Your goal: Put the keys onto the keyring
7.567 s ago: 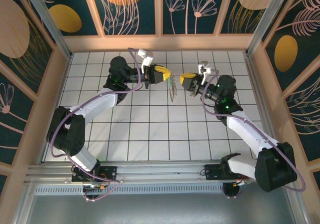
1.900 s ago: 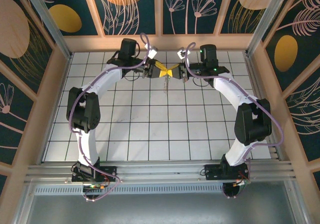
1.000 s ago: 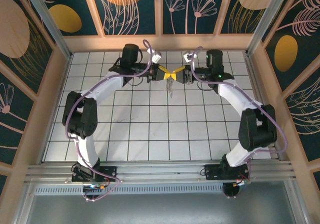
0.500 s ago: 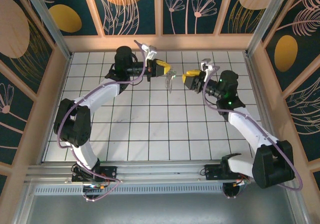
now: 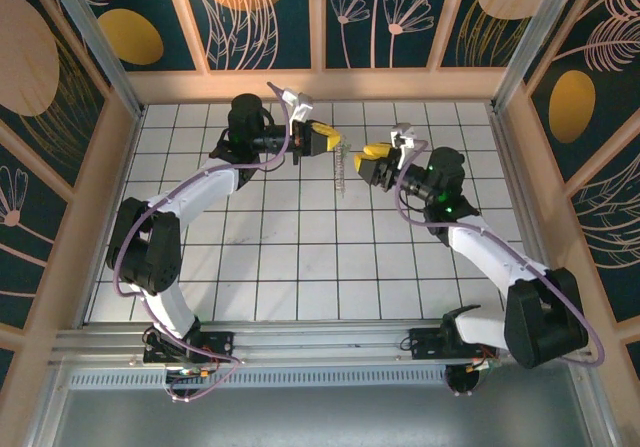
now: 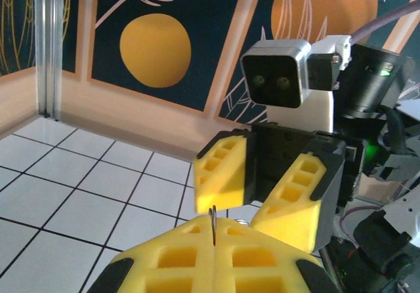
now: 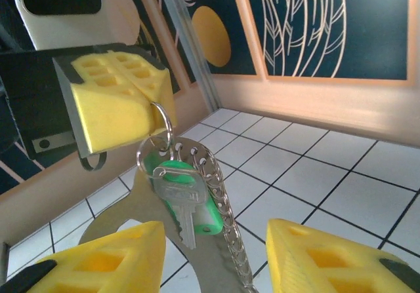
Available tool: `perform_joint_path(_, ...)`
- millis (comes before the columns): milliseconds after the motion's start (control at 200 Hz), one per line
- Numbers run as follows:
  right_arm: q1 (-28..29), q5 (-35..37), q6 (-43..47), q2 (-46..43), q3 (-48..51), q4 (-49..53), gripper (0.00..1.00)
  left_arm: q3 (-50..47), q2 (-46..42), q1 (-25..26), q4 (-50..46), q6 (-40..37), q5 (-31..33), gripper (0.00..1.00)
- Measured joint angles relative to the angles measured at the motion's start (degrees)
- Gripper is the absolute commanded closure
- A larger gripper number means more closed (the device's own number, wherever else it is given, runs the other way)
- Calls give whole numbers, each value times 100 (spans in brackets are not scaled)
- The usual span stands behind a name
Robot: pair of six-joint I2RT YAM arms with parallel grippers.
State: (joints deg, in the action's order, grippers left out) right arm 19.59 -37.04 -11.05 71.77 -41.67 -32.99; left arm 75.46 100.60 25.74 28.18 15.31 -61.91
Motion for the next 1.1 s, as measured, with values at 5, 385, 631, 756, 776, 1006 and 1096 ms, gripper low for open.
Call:
perform_joint_path(5, 2, -9, 2, 9, -4, 0, 55, 0, 0, 0, -2, 0, -2, 100)
perform_joint_path(385, 79, -955, 245, 402, -584, 192, 56, 9, -11, 7, -356, -260, -367, 100)
perform_joint_path(631, 125, -1410, 350, 717, -785, 345, 58, 50, -46, 22, -592, -369, -474, 100)
perform_joint_path(756, 131, -1569, 402, 719, -785, 358, 61, 68, -81, 24, -660, -376, -509, 100)
perform_joint_path(776, 131, -1585, 415, 717, -785, 367, 61, 74, -87, 31, -664, -376, -514, 100)
perform_joint_path(1006, 131, -1714, 479, 669, -765, 483, 63, 195, -103, 33, -708, -420, -516, 100)
perform_joint_path(1096, 129, -1735, 476, 597, -710, 531, 67, 245, -105, 33, -704, -435, -516, 100)
